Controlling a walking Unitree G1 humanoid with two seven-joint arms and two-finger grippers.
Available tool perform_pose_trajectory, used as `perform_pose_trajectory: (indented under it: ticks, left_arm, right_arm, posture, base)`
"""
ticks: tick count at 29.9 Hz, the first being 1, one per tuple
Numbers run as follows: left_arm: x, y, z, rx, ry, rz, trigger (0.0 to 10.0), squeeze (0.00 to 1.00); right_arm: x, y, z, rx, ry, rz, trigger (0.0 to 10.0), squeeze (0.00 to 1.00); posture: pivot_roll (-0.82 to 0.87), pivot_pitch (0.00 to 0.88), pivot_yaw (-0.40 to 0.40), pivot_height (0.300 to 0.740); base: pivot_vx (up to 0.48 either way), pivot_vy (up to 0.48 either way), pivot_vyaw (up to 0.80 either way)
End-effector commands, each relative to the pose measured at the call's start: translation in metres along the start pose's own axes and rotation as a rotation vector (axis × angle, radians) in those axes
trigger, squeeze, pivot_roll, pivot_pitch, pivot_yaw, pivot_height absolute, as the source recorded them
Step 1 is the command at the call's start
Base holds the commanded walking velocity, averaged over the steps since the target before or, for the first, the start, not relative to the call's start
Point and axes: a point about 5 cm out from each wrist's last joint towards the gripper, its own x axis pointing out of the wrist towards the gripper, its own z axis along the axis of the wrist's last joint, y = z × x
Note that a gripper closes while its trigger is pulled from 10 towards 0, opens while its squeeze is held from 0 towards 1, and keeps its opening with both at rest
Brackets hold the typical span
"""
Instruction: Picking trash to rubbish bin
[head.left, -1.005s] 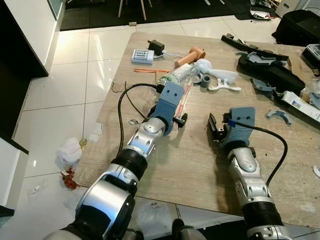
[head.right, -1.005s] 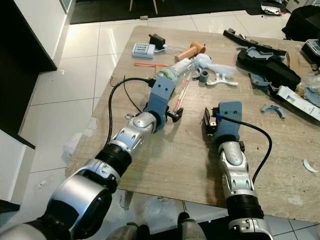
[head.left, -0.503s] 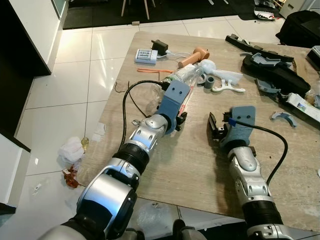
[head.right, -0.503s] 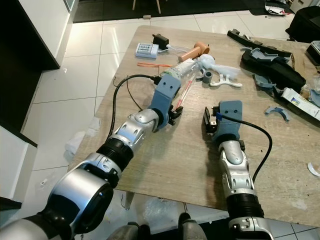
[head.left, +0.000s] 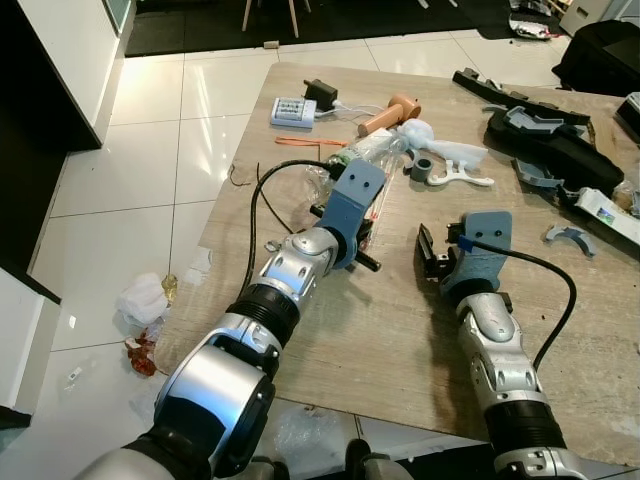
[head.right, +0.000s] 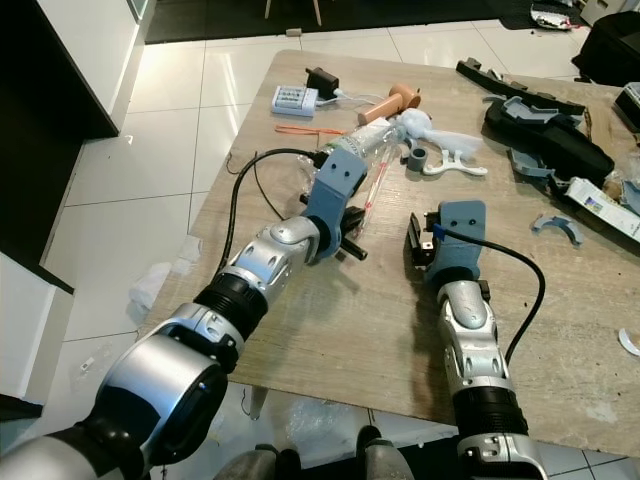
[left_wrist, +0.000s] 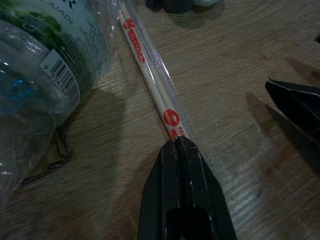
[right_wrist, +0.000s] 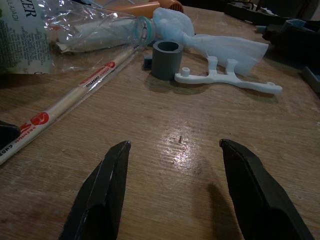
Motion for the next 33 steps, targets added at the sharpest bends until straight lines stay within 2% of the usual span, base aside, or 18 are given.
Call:
perform_pose_trajectory:
  ticks: [1,4,5,6,8,11,15,18,24,25,27,32,33]
  left_arm:
    - [-0.001,-0.011,-0.064,-0.047,0.28,-0.042,0.0,0.0]
    - [-0.002,-0.007,-0.06,-0.019,0.255,-0.055,0.0,0.0]
    - [-0.003,-0.006,-0.056,-0.016,0.23,-0.076,0.0,0.0]
    - [-0.004,-0.004,-0.047,-0.019,0.159,-0.138,0.0,0.0]
    - [-0.004,-0.004,-0.047,-0.019,0.159,-0.138,0.0,0.0]
    - [-0.009,0.0,-0.044,-0.01,0.129,-0.213,0.0,0.0]
    - [-0.031,0.014,-0.045,0.075,0.039,-0.379,0.0,0.0]
    - [-0.035,0.015,-0.046,0.086,0.033,-0.405,0.0,0.0]
    - [-0.063,0.017,-0.053,0.169,0.017,-0.586,0.0,0.0]
    - [-0.063,0.017,-0.053,0.169,0.017,-0.586,0.0,0.0]
    - [-0.074,0.017,-0.057,0.201,0.019,-0.642,0.0,0.0]
    - [-0.085,0.018,-0.06,0.194,0.015,-0.683,0.0,0.0]
    - [-0.092,0.018,-0.06,0.195,-0.009,-0.704,0.0,0.0]
  right_arm:
    - [-0.004,-0.001,-0.011,0.005,0.049,-0.007,10.0,0.0]
    - [-0.003,-0.001,-0.011,0.007,0.046,-0.008,10.0,0.0]
    - [-0.003,-0.001,-0.009,0.008,0.04,-0.01,10.0,0.0]
    - [-0.002,-0.002,-0.007,0.012,0.025,-0.013,10.0,0.0]
    - [-0.002,-0.002,-0.007,0.012,0.025,-0.013,10.0,0.0]
    - [-0.001,-0.004,-0.002,0.023,0.001,-0.021,10.0,0.0]
    - [0.0,-0.009,0.004,0.046,-0.031,-0.031,10.0,0.0]
    - [0.0,-0.009,0.004,0.047,-0.03,-0.032,10.0,0.0]
    - [0.002,-0.006,0.017,0.08,-0.087,-0.026,10.0,0.0]
    - [0.002,-0.006,0.017,0.08,-0.087,-0.026,10.0,0.0]
    - [0.003,-0.004,0.02,0.09,-0.099,-0.022,10.0,0.0]
    - [0.002,0.0,0.022,0.1,-0.107,-0.008,10.0,0.0]
    - [0.001,0.001,0.023,0.106,-0.114,-0.006,10.0,0.0]
  posture:
    - [0.0,0.307,0.062,0.74]
    - [0.0,0.305,0.06,0.74]
    - [0.0,0.305,0.06,0.74]
    - [0.0,0.305,0.062,0.74]
    - [0.0,0.305,0.062,0.74]
    - [0.0,0.302,0.061,0.74]
    - [0.0,0.295,0.052,0.74]
    - [0.0,0.295,0.051,0.74]
    - [0.01,0.283,0.045,0.74]
    - [0.01,0.283,0.045,0.74]
    - [0.0,0.272,0.04,0.74]
    - [0.0,0.264,0.038,0.74]
    - [0.0,0.26,0.036,0.74]
  base:
    - [0.0,0.0,0.0]
    - [0.0,0.0,0.0]
    - [0.0,0.0,0.0]
    - [0.0,0.0,0.0]
    - [0.0,0.0,0.0]
    - [0.0,0.0,0.0]
    - [0.0,0.0,0.0]
    - [0.0,0.0,0.0]
    - [0.0,0.0,0.0]
    - [0.0,0.0,0.0]
    - [0.0,0.0,0.0]
    - [0.0,0.0,0.0]
    - [0.0,0.0,0.0]
